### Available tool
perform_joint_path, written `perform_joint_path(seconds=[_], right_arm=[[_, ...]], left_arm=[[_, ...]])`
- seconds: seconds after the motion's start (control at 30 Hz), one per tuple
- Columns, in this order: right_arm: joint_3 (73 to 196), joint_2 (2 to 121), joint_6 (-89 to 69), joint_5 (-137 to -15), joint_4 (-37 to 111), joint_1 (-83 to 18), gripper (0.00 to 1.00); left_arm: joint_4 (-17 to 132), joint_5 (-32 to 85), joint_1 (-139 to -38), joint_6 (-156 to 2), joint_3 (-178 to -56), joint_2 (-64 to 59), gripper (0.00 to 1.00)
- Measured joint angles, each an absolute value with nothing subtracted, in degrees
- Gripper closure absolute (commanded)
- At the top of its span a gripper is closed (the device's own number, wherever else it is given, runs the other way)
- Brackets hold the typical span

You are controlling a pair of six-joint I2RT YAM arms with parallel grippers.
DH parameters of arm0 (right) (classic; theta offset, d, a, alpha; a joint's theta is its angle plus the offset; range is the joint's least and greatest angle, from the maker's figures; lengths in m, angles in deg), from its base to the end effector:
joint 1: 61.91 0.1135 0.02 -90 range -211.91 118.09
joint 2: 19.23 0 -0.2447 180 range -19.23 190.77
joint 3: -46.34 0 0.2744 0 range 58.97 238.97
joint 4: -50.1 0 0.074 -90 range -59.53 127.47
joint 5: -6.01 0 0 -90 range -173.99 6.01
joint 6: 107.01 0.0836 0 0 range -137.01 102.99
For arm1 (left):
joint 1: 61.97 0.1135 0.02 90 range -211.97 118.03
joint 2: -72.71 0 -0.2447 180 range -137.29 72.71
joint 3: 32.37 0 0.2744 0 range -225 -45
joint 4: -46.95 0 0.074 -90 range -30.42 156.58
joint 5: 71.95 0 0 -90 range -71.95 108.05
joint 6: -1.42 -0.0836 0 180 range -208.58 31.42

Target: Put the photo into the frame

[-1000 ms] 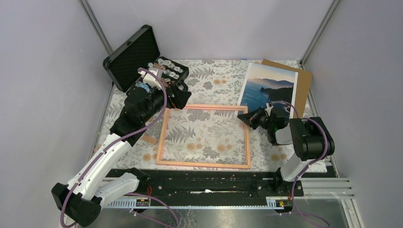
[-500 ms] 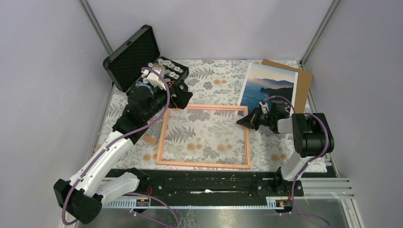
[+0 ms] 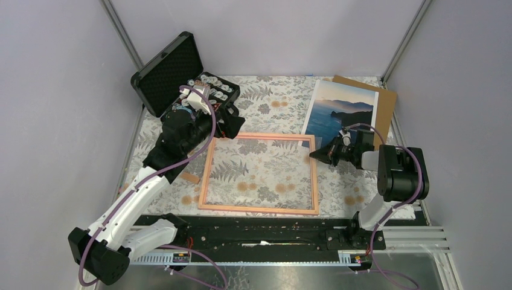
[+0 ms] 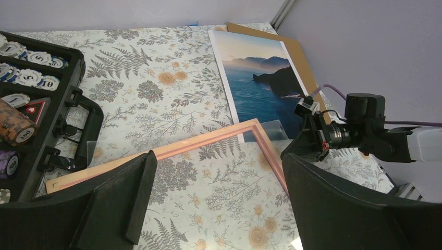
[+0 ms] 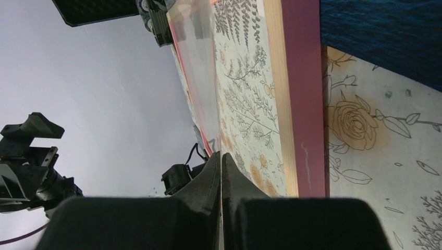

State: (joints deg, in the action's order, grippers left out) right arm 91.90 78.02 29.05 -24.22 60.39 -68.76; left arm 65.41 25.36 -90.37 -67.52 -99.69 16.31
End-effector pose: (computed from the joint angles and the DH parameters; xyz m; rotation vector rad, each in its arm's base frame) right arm 0.3145 0.0350 0.0642 0.4751 2.2527 1.5440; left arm 0.2673 -0.1566 0.3487 0.2105 1.7464 -0.7458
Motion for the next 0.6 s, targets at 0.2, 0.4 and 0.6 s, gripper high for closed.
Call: perform_joint_path(seconds=[0.2,0.4,0.6], right_arm=[[92.8,78.2,26.4,-23.2,55.9,-68.6,1.0],[93.3,78.2,23.7,-22.8,49.7,-65.9,1.0],[96.9,78.2,20.6,-22.8,43.7,-64.9,1.0]], left_arm=[[65.4,25.4,-90.4,-67.5,-99.7,16.3,0.01],[65.4,26.0,-90.4,-67.2,-99.7,16.2,0.01],[65.4,26.8,-90.4,-67.1,-99.7,15.8,0.01]])
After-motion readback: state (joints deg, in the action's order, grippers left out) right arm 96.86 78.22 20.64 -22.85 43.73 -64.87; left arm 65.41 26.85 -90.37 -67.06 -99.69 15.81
